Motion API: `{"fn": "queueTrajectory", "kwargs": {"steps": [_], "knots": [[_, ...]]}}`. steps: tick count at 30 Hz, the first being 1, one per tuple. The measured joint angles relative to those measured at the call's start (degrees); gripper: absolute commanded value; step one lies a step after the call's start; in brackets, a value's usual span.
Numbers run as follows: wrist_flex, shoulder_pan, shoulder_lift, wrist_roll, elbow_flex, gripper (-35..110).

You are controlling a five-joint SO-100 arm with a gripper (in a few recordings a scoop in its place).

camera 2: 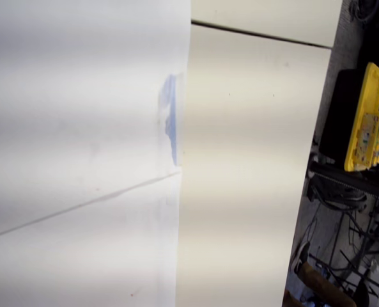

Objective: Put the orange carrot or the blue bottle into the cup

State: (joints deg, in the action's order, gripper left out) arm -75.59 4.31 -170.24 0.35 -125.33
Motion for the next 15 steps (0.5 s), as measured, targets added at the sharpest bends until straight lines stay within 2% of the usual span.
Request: {"fn": "queueTrajectory", "kwargs": {"steps": [4, 15], "knots": [[4.0, 3.8, -4.5, 0.0, -10.7, 43], [15.1, 2.6, -19.2, 0.0, -36.9, 43]]}}
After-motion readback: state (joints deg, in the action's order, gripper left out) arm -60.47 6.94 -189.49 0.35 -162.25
